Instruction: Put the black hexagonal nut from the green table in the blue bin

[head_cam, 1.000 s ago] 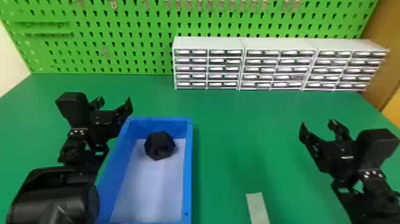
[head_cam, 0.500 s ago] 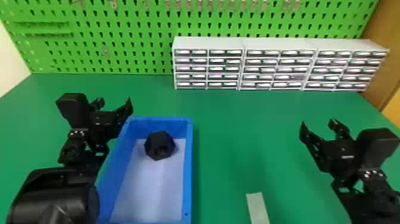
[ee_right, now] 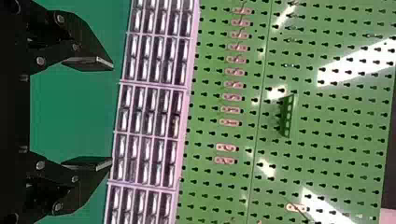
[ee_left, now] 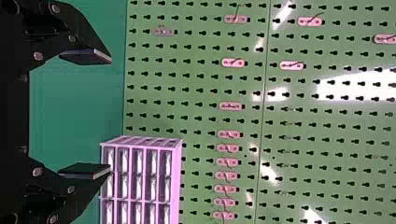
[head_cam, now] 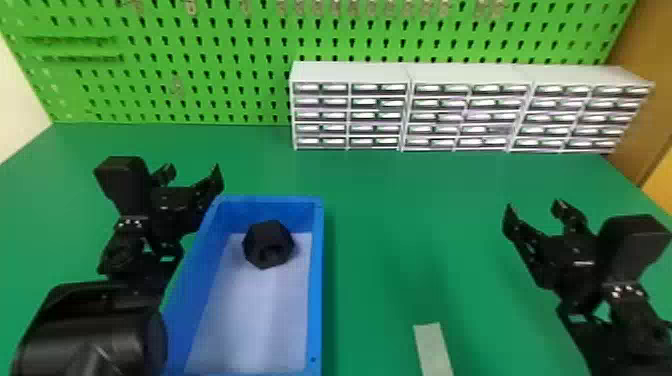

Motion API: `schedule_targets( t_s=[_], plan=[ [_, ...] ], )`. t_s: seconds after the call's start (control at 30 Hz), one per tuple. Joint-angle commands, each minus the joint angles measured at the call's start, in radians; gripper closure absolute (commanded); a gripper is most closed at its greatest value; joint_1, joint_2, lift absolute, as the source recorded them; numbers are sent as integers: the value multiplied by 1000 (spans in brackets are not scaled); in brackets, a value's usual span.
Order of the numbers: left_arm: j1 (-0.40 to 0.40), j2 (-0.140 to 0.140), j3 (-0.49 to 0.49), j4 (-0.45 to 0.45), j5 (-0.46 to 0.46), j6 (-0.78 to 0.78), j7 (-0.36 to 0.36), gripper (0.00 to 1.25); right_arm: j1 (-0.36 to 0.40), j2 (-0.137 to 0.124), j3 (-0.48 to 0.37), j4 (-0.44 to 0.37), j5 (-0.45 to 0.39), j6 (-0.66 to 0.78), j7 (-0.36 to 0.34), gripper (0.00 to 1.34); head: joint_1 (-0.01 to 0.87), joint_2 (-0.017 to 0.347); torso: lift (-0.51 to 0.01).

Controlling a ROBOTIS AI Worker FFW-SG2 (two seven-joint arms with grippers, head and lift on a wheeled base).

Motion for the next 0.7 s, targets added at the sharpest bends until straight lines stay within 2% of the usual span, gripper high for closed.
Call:
schedule_targets(
  t_s=[0.0,0.67],
  plan=[
    [-2,-3,0,0,1,0,0,430,0,0,0,1,-3,0,0,536,686,51,-97],
    [0,-3,0,1,4,0,1,430,0,0,2,1,-6,0,0,536,686,51,-97]
  ],
)
